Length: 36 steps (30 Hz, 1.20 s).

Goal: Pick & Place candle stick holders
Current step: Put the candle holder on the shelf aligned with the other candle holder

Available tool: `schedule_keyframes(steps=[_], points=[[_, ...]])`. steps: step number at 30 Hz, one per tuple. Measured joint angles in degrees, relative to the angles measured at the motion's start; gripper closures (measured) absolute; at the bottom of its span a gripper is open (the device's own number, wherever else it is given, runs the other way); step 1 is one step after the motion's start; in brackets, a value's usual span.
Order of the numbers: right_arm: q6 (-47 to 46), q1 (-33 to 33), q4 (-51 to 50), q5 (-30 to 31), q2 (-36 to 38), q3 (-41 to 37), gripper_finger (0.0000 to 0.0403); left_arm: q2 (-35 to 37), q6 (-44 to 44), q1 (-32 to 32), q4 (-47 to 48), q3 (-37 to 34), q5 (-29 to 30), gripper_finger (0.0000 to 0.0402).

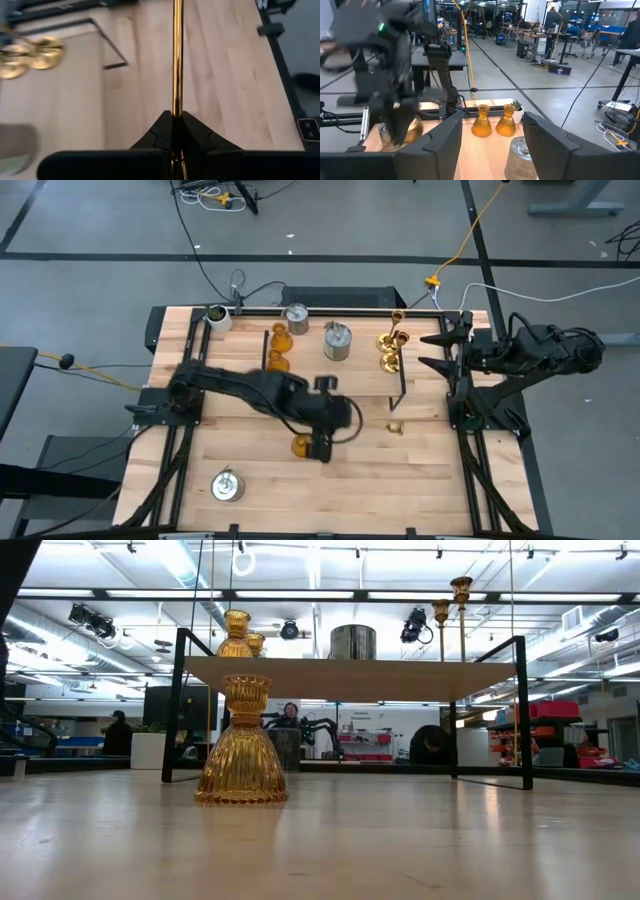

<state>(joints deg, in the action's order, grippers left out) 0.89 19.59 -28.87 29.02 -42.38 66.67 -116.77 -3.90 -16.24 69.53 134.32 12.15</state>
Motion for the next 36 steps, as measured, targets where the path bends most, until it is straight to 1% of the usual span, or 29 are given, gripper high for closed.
schedule_keyframes(steps=[8,18,22,28,36], points=[[0.0,0.0,0.0,0.0,0.0,0.0,0.0190,6.5,0.1,4.0,-1.7,0.0,0.9,0.0379],[-0.1,0.0,0.3,0.0,-1.3,0.0,0.0190,11.3,1.7,9.0,-3.9,0.0,1.0,0.0379],[-0.2,0.0,1.5,0.0,-2.9,0.0,0.0190,12.0,3.4,11.6,-8.6,0.0,-1.8,0.0379],[2.5,0.0,10.3,0.0,-7.3,0.0,0.0190,12.0,5.8,15.1,-14.1,0.0,-7.4,0.0379],[8.7,-0.4,25.1,0.1,-12.9,0.0,0.0190,12.0,7.7,17.5,-18.6,0.0,-11.5,0.0379]])
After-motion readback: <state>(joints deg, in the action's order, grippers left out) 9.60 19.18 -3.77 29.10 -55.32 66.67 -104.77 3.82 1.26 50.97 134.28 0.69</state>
